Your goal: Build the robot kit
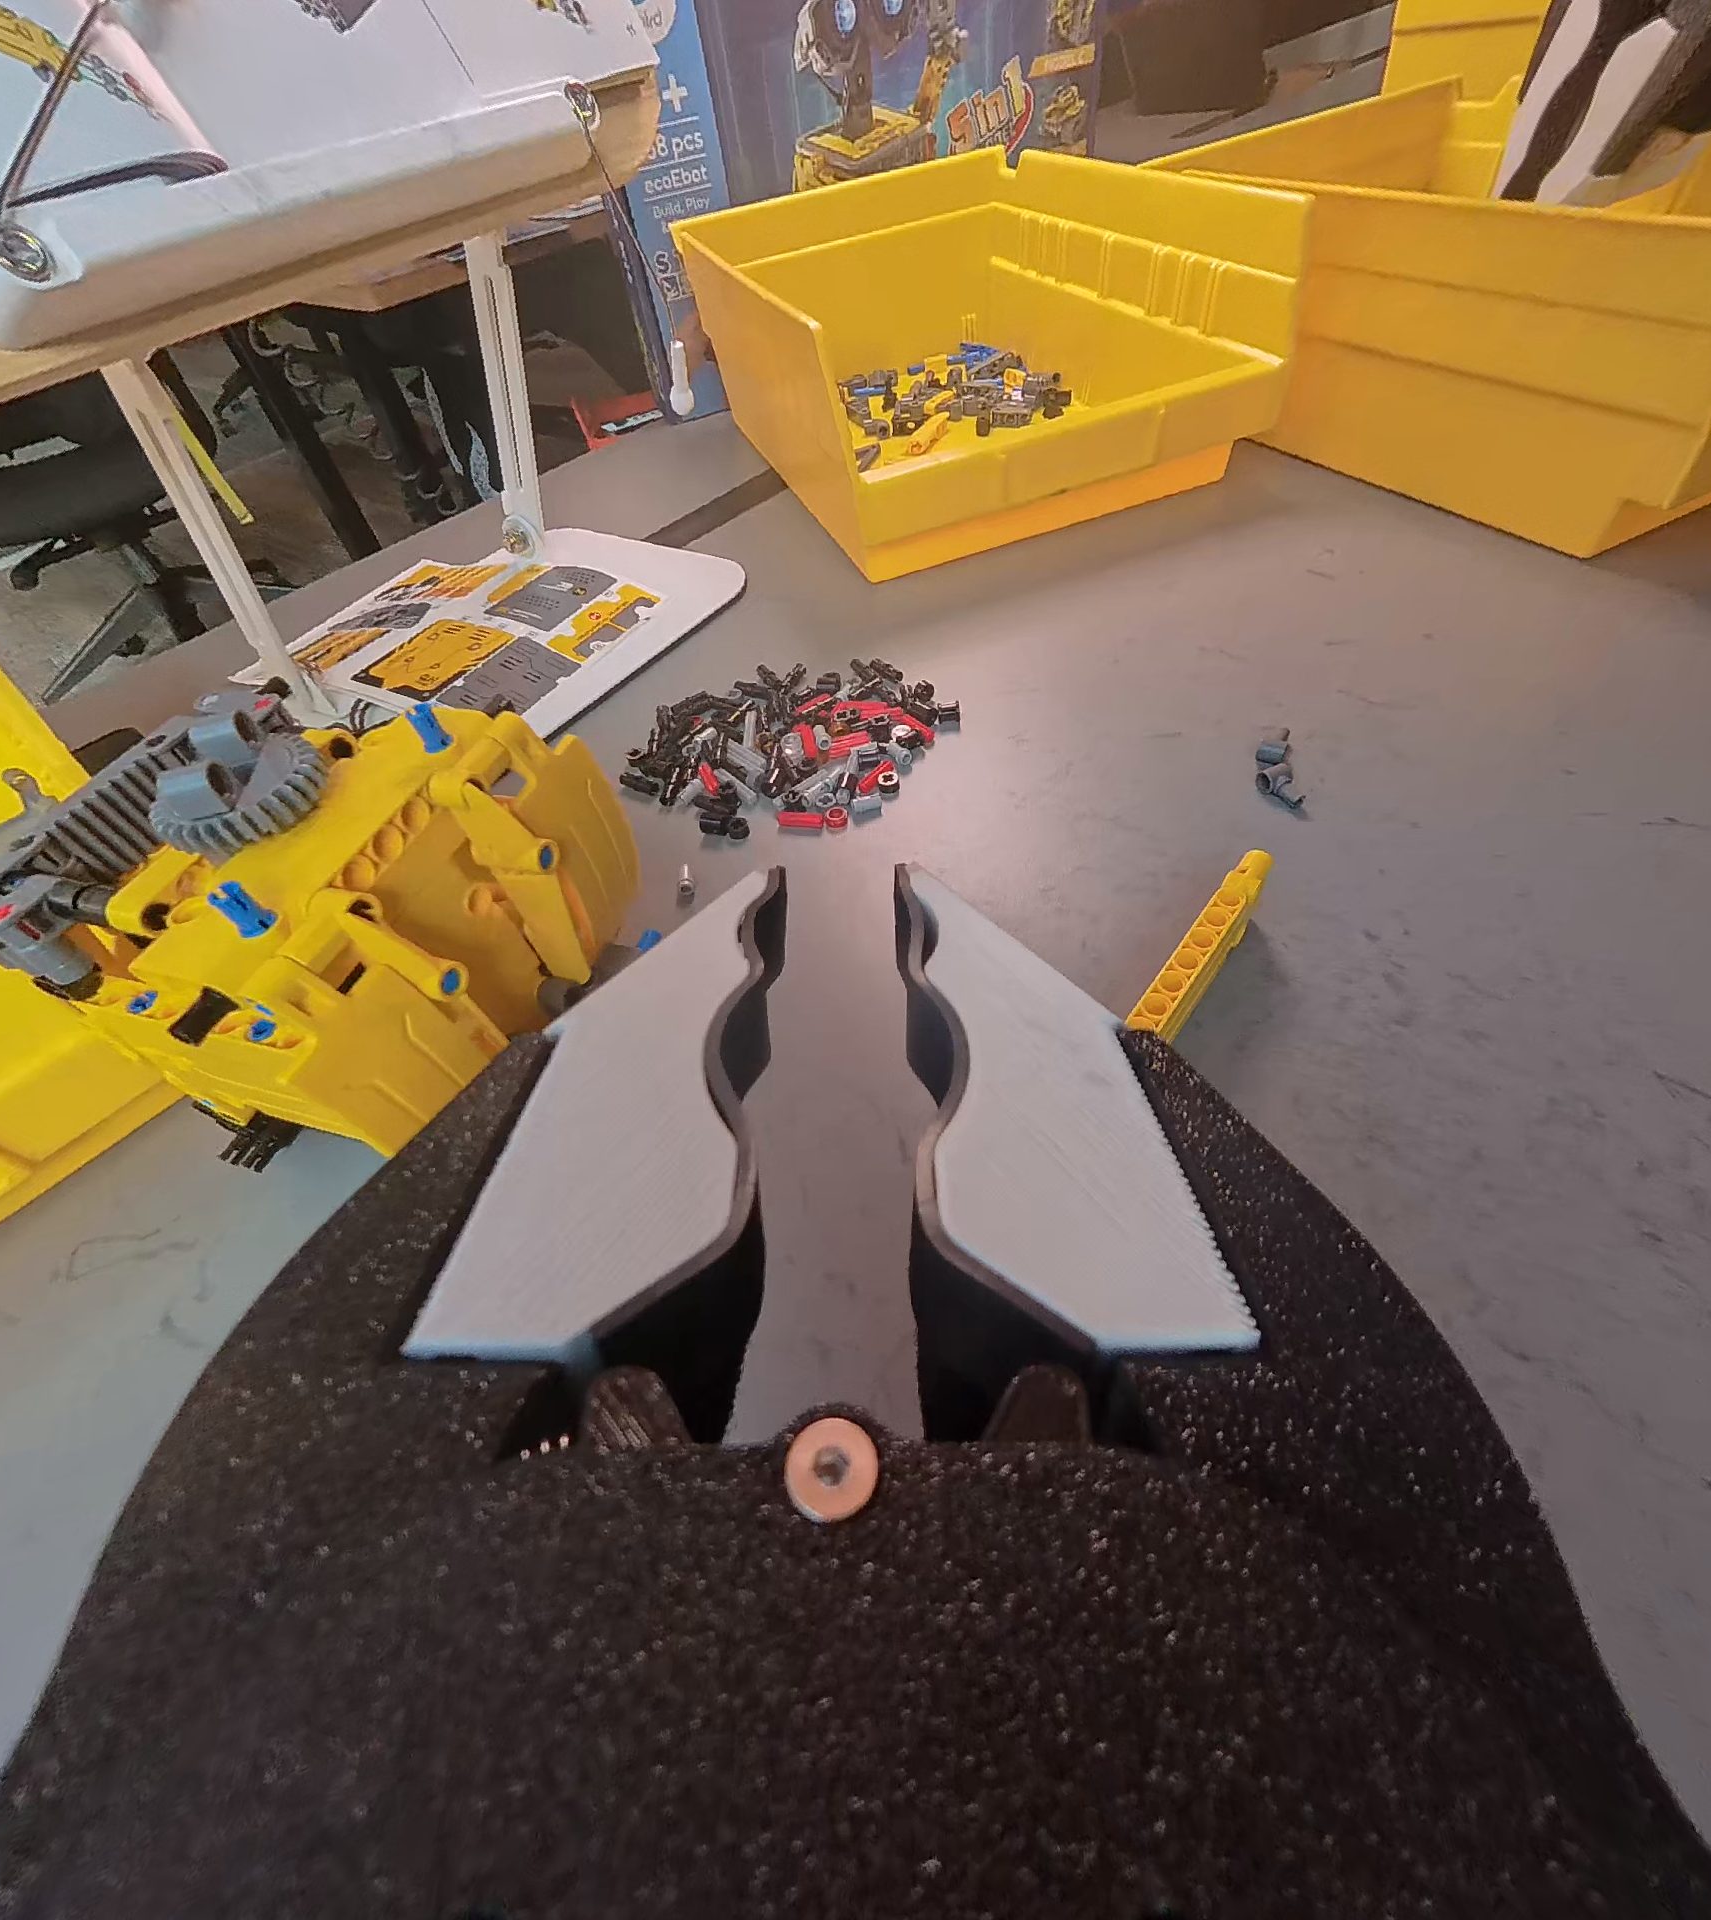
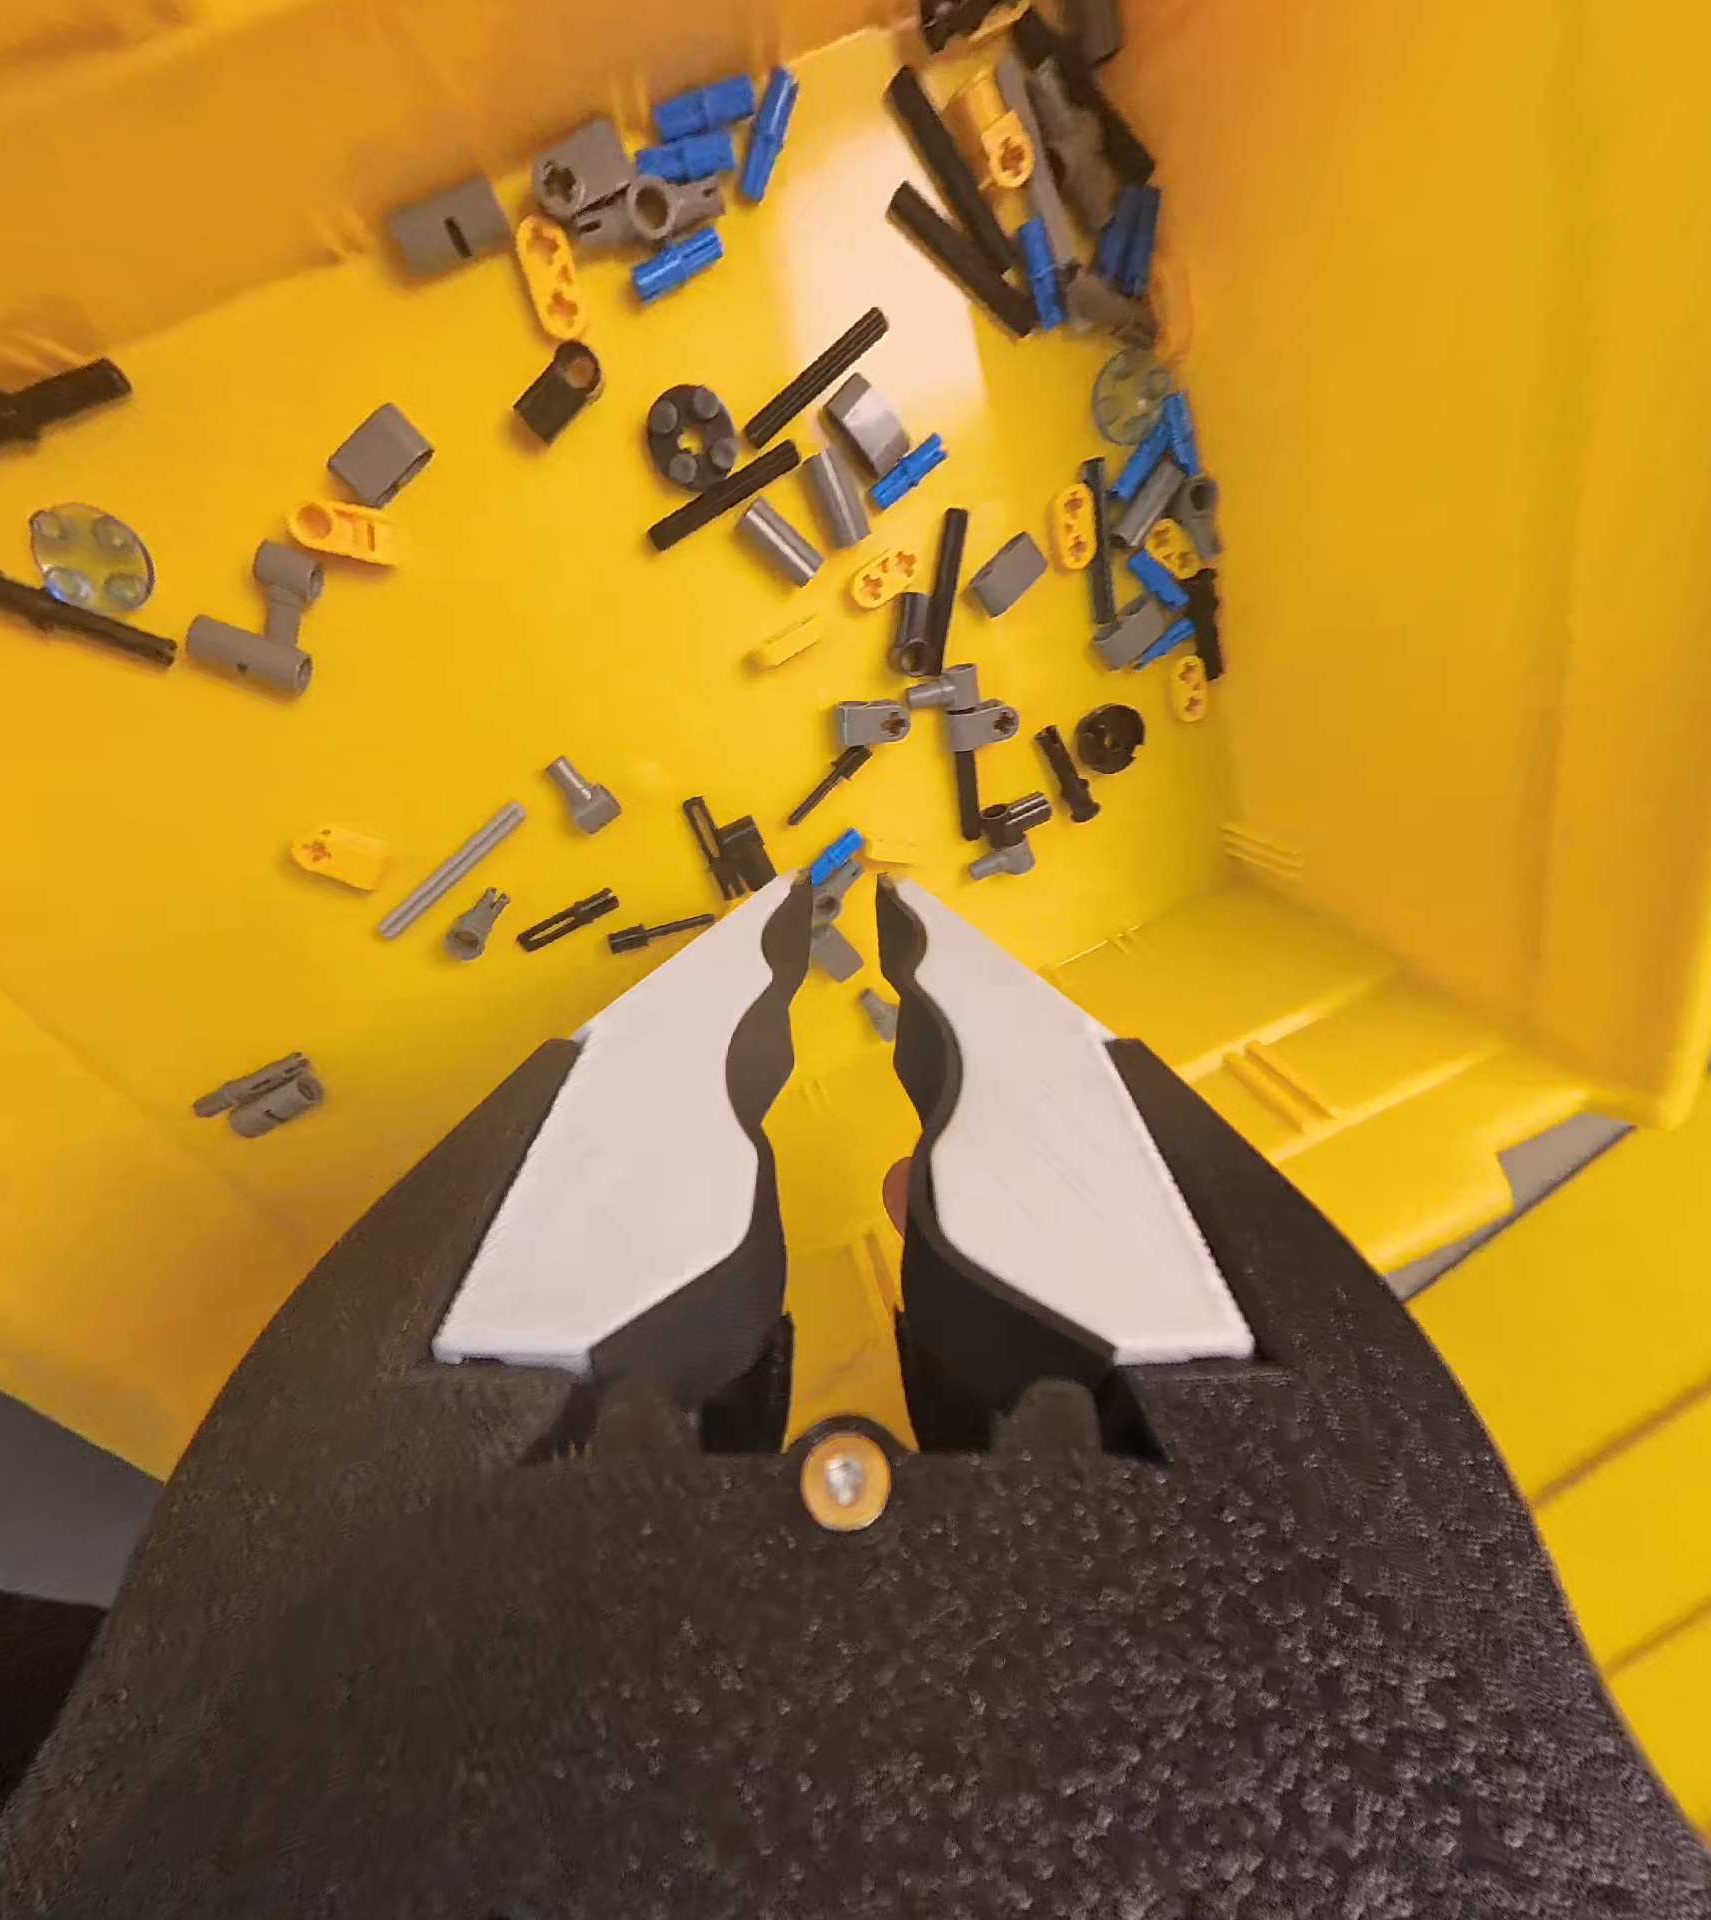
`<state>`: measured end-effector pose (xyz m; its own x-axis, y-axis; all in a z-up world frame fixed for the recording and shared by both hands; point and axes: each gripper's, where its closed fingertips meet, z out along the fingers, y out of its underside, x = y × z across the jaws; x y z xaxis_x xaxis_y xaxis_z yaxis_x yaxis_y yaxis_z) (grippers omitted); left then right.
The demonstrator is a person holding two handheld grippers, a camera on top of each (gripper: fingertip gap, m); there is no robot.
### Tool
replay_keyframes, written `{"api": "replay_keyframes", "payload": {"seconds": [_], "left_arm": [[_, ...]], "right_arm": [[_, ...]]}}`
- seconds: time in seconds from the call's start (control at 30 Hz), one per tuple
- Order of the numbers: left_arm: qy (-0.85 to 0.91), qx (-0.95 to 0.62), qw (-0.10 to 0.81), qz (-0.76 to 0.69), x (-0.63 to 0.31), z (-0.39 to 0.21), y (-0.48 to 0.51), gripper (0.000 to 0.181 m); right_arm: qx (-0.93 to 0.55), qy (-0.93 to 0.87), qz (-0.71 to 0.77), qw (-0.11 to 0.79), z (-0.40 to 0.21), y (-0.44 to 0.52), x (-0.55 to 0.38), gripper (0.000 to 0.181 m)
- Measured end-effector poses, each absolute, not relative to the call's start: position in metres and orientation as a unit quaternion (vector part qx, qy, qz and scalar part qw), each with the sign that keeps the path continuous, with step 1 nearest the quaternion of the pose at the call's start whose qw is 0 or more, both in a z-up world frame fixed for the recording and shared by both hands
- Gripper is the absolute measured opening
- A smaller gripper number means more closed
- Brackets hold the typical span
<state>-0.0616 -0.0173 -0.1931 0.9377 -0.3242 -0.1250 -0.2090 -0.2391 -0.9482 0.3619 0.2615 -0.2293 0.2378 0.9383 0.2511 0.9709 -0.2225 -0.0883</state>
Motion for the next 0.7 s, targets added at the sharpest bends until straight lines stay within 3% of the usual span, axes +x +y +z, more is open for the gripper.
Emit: {"api": "replay_keyframes", "payload": {"seconds": [0.7], "left_arm": [[0.18, -0.785, 0.592, -0.045, -0.059, -0.194, -0.018, 0.02]], "right_arm": [[-0.783, -0.615, -0.056, 0.07, -0.258, 0.266, 0.354, 0.007]]}}
